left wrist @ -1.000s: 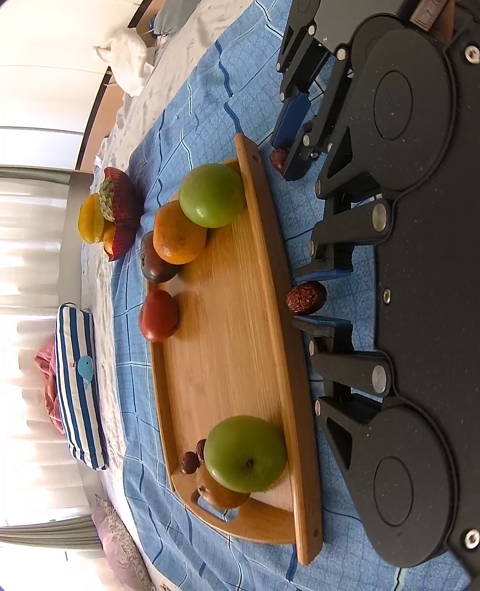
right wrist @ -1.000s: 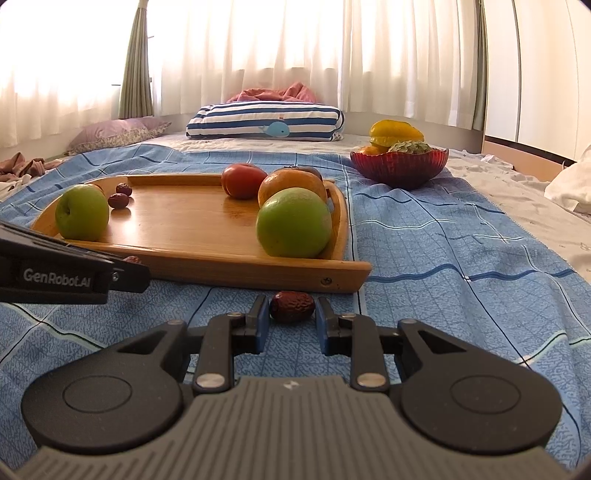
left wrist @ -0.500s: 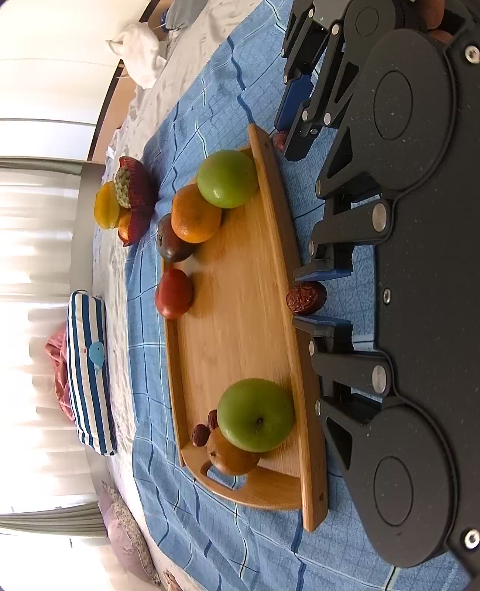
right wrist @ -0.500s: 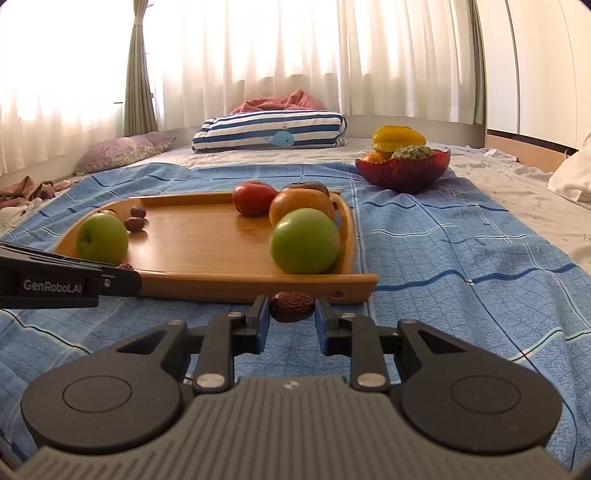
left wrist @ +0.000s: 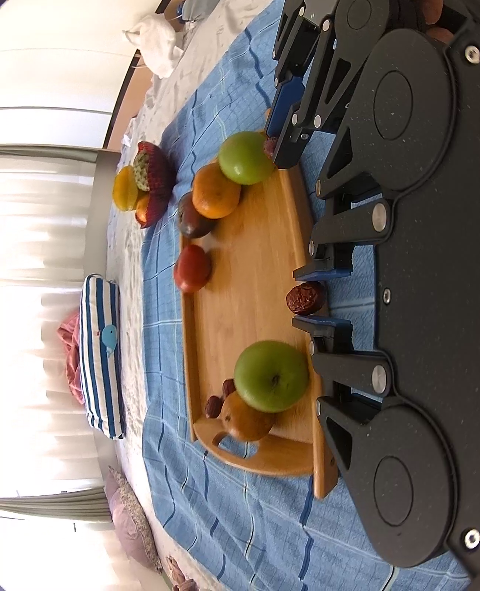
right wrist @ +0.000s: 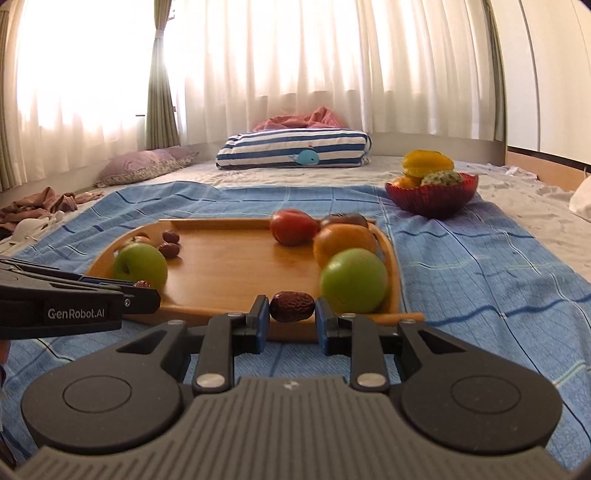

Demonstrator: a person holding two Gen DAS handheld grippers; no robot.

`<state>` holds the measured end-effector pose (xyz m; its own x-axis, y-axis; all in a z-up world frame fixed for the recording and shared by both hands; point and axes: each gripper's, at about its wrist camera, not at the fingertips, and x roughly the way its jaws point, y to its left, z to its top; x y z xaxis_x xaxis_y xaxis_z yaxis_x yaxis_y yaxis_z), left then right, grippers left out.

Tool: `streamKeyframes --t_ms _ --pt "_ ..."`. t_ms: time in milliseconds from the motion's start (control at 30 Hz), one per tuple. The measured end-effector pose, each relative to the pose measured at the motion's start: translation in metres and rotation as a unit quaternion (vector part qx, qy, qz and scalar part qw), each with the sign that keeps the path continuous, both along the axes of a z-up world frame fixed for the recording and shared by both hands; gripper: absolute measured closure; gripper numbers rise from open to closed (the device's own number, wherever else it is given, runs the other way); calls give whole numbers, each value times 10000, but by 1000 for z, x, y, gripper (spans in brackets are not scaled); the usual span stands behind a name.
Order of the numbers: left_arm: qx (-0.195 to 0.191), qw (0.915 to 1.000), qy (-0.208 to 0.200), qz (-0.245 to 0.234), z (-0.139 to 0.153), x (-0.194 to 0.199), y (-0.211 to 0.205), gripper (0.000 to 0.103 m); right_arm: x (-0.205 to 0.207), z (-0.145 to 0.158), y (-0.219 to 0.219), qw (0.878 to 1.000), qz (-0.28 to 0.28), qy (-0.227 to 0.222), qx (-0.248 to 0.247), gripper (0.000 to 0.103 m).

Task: Organize fruits
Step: 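Carry the date in the left gripper over the tray while the right carries its date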

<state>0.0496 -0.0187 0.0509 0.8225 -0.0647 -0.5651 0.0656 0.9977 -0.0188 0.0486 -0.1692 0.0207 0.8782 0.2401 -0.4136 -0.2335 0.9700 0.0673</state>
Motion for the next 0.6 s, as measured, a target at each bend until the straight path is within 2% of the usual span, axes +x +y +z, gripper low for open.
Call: streamKeyframes --t_ms 600 --pt "-25 9998 -216 27 16 17 18 84 26 16 25 9998 169 -95 34 72"
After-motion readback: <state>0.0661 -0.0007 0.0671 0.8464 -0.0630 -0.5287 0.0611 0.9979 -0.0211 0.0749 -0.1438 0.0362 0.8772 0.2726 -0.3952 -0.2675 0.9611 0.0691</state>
